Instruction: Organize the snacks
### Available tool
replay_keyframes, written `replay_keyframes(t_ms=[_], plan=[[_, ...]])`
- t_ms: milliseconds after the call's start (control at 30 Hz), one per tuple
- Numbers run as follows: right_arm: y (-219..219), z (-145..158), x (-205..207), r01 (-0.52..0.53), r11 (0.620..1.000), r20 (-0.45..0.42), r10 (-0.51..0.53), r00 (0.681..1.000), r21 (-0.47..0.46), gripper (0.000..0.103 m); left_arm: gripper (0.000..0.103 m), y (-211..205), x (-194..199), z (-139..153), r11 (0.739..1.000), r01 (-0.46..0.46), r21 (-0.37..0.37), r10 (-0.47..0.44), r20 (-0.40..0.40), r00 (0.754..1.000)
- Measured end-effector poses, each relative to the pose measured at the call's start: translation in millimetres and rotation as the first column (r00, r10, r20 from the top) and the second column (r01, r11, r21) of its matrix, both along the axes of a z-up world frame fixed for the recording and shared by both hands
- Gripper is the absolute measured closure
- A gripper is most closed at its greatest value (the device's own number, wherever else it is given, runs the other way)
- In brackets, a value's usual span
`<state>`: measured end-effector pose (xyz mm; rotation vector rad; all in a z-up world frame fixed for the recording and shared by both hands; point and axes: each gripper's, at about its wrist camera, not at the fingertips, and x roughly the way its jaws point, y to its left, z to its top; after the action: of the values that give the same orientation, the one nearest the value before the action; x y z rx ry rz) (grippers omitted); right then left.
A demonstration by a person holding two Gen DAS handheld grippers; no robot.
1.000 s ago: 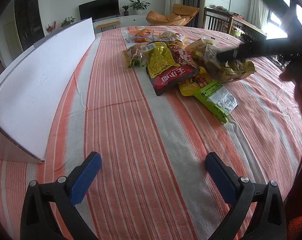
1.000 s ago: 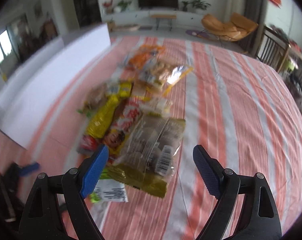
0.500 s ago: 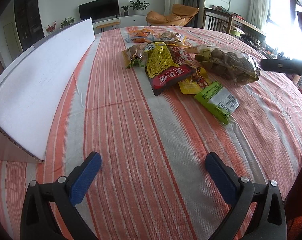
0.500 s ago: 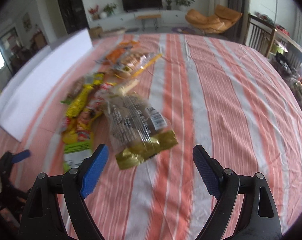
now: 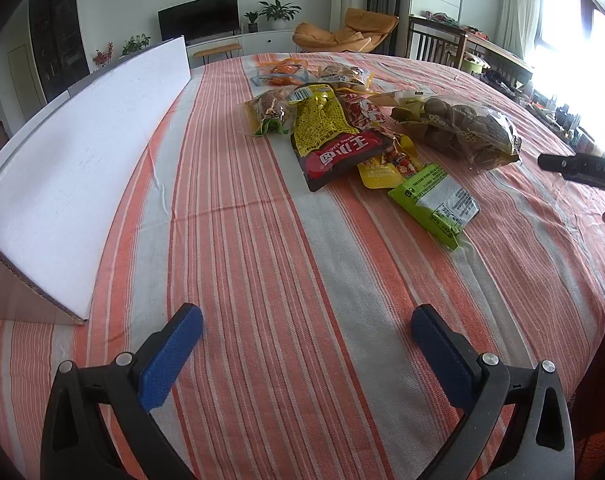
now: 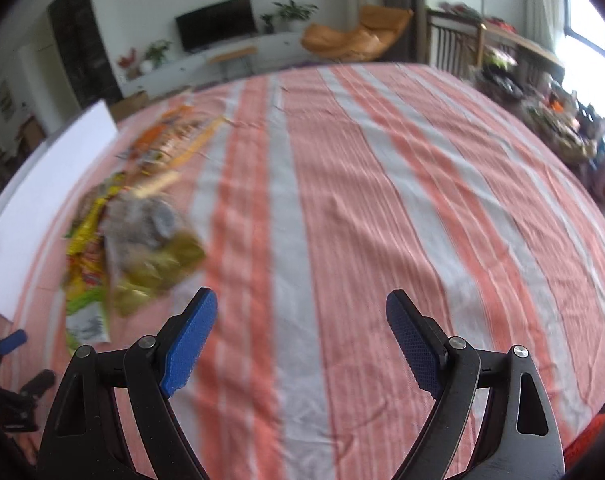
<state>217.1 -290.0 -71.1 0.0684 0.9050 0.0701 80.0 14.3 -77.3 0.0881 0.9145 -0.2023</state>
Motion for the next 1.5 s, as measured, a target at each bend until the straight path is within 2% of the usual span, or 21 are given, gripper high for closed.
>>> replay_keyframes(t_ms=[533, 733, 867, 1000, 1100, 1167, 1267, 1367, 1500], plan=[[-8, -21, 34, 0.032, 0.998, -0.083, -0.036, 0.996, -0.046, 0.013, 0.000, 0, -1, 0, 1.000, 0.001, -0.001, -0.001, 0.000, 1.000], [0, -25, 32, 0.008, 0.994, -0.055, -0.014, 0.998, -0.112, 0.013, 0.000, 0, -1, 0, 1.000, 0.002, -0.001, -0.002, 0.000, 1.000], [-2, -26, 28, 0.004, 0.994, -0.025, -0.007, 1.000, -0.111, 0.013, 0.000, 2, -2, 1, 1.000, 0.015, -0.010, -0.015, -0.003, 1.000], [-1, -25, 28, 0.004, 0.994, -0.025, -0.007, 1.000, -0.112, 0.013, 0.000, 7, -1, 6, 0.996, 0.002, -0.094, -0.003, -0.019, 1.000], [-1, -26, 28, 0.004, 0.994, -0.025, -0.007, 1.000, -0.112, 0.012, 0.000, 1, 13, 14, 0.968, 0.017, -0.250, -0.040, -0.089, 0.995], [-1, -26, 28, 0.004, 0.994, -0.025, -0.007, 1.000, -0.112, 0.012, 0.000, -16, 26, 21, 0.956, 0.019, -0.293, -0.057, -0.124, 0.991], [-1, -26, 28, 0.002, 0.994, -0.027, -0.005, 1.000, -0.113, 0.012, 0.000, -51, 52, 28, 0.965, 0.013, -0.261, -0.056, -0.158, 0.986], [-1, -26, 28, 0.002, 0.994, -0.027, -0.005, 1.000, -0.112, 0.011, 0.000, -85, 78, 25, 0.986, -0.057, -0.157, 0.029, -0.170, 0.985], [0, -26, 29, 0.001, 0.994, -0.027, -0.004, 1.000, -0.111, 0.011, 0.000, -101, 94, 13, 0.985, -0.151, -0.085, 0.132, -0.190, 0.973]])
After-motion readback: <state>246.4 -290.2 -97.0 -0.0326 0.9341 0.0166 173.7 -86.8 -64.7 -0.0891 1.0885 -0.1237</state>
